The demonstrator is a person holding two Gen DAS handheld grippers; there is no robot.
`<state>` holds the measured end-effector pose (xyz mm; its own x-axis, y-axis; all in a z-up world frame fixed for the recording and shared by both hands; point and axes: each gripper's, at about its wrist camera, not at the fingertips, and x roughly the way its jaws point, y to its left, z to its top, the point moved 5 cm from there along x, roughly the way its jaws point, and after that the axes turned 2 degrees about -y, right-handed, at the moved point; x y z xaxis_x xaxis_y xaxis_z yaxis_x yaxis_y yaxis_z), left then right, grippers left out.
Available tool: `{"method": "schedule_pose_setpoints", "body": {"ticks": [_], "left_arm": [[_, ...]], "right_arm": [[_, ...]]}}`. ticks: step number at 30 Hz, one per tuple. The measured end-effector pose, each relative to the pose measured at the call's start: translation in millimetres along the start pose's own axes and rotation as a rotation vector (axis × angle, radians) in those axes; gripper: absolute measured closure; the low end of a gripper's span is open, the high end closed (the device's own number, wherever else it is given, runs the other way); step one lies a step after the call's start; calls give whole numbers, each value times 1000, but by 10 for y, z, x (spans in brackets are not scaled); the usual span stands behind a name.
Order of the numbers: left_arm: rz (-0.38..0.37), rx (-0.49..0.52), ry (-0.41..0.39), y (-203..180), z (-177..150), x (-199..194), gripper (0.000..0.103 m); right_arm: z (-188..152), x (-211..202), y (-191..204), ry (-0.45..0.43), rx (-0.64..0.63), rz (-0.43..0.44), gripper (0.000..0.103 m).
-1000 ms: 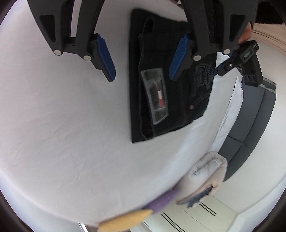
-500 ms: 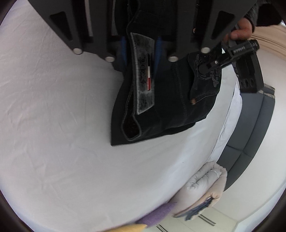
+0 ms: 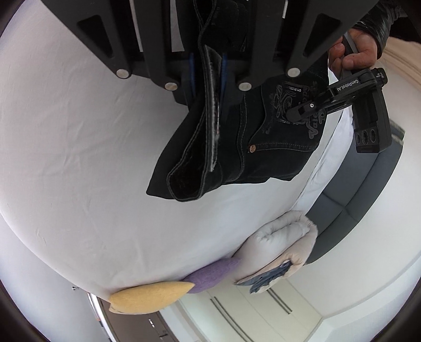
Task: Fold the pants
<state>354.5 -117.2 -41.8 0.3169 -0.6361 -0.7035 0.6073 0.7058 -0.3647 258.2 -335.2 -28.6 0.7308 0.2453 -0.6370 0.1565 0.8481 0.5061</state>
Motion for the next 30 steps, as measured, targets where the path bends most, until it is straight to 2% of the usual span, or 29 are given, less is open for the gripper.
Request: {"method": "schedule_pose_setpoints", "body": {"ticks": [4, 6, 7, 8, 9, 11, 13, 17, 18, 20, 23, 27, 28, 30], "left_arm": [[34, -21, 56, 160, -29, 464, 81], [53, -30, 73, 237, -104, 604, 72], [56, -39, 70, 283, -146, 644, 68], [64, -45, 63, 330, -182, 666, 58], [75, -49, 57, 369, -203, 675, 46], [94, -57, 39, 438, -231, 672, 37], [103, -46, 27, 485, -223, 672, 36], [176, 8, -9, 388, -286, 527, 32], [193, 15, -23, 391, -312, 466, 28], [240, 36, -83, 303, -385, 231, 22], [319, 115, -218, 76, -453, -238, 5], [397, 205, -457, -401, -540, -1037, 0], [434, 223, -527, -545, -589, -1299, 0], [462, 237, -610, -702, -644, -1666, 0]], "right_arm": [[58, 339, -341, 39, 43, -10, 87], [49, 512, -523, 63, 66, -34, 84], [13, 586, -627, 70, 81, -46, 77], [-14, 617, -688, 70, 90, -47, 68], [-47, 639, -765, 62, 102, -41, 67], [-87, 638, -859, 30, 126, 18, 65], [-101, 629, -850, 13, 113, 27, 64], [-166, 502, -840, -4, 87, -24, 52], [-178, 457, -820, -10, 87, -45, 50], [-248, 283, -784, -30, 80, -103, 44], [-359, -79, -688, -95, 38, -171, 43], [-484, -676, -335, -256, -43, -248, 33], [-519, -889, -194, -320, -78, -278, 27], [-553, -1187, 22, -415, -120, -298, 17]]}}
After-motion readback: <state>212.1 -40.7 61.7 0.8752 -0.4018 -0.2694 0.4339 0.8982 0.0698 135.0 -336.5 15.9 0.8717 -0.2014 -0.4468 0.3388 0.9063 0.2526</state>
